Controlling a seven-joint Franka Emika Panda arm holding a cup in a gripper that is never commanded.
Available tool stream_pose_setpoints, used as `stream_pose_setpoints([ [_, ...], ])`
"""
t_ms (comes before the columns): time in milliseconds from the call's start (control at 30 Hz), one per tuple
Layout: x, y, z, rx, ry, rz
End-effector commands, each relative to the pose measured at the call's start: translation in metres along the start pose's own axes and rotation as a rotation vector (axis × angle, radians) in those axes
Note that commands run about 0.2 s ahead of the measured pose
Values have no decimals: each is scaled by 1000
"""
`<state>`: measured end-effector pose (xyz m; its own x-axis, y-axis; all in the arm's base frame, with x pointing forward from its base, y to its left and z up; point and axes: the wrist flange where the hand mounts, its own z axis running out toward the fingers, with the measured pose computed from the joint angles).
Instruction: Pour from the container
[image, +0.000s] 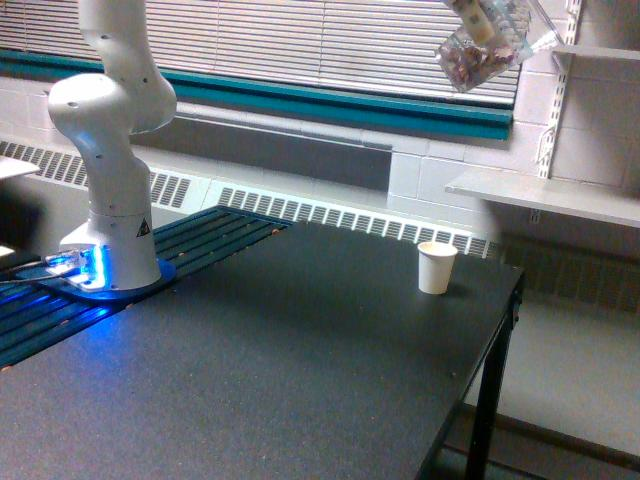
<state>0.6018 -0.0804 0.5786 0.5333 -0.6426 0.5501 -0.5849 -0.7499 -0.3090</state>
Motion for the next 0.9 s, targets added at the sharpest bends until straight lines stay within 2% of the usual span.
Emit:
stream_pose_setpoints([
  [33, -112, -44, 68, -111, -192, -183],
  [100, -124, -47, 73, -125, -193, -222],
  [200, -157, -54, 88, -151, -216, -292],
  [400, -255, -66, 129, -196, -297, -481],
  [500, -287, -69, 130, -207, -307, -534],
  [800, -356, -117, 97, -131, -242, -734],
  [900, -361, -121, 94, -130, -210, -766],
])
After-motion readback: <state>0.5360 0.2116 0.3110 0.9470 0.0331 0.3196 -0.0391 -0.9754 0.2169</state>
